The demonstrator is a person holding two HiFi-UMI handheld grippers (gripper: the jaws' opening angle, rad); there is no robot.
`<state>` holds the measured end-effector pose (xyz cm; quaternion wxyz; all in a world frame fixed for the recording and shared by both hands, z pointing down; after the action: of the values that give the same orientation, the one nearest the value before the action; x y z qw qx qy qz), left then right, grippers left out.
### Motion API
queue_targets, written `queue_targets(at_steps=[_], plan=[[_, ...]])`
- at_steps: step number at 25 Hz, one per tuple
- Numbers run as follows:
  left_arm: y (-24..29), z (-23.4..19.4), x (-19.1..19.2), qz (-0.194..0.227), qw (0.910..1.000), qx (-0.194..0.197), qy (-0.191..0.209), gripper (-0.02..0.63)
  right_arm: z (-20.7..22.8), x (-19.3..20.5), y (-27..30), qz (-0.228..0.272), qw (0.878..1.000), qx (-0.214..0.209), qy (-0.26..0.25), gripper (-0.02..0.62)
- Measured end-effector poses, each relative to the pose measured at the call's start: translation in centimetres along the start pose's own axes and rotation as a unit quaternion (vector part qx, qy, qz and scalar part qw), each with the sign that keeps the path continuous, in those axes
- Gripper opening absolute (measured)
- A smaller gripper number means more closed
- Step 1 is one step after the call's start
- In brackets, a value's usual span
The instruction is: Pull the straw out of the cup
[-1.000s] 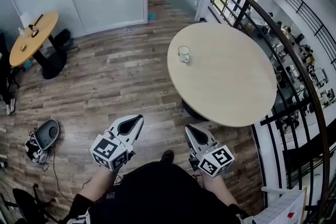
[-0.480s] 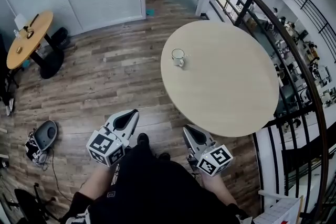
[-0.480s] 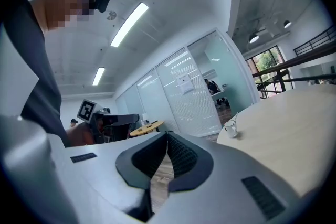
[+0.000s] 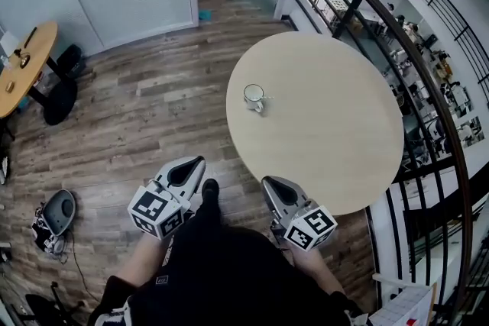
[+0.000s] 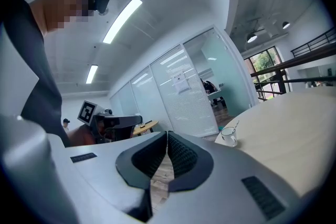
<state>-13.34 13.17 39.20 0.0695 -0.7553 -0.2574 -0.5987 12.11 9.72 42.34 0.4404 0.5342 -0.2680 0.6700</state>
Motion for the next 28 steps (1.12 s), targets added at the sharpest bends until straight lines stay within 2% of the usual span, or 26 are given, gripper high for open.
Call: queue_targets(at_steps=[8, 16, 20, 28], plan=[[6.0, -7.8, -5.0, 0.014, 0.9992, 0.037, 0.009, 0.006, 3.7, -3.4, 8.4, 0.0, 1.0, 0.013, 0.006, 0.025], [10.0, -15.0, -7.8, 0.002, 0.9968, 0.078, 0.018, 0.006, 6.8, -5.1, 16.5, 0.0, 0.999, 0.039, 0.02, 0.025], [12.1, -17.0, -7.9, -0.013, 0.9954, 0.095, 0.011, 0.006, 7.6, -4.9, 18.2, -0.014, 0.998, 0.054, 0.034, 0.025], [15.8, -18.0, -5.9, -0.05, 0.9928, 0.109, 0.0, 0.006, 11.0, -3.4, 18.3, -0.024, 0.995, 0.081, 0.057, 0.025]])
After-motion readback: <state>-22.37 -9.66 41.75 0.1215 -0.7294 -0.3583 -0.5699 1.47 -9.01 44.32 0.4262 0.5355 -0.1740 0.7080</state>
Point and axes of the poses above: the fingertips, and each gripper's own axes: y forward along the fingers, z to its right, x out of its underside, the point moved 8 cm from there along -y, backward along the fingers, and after that the axes turned 4 degrees about -y, right-handed, at the moved point
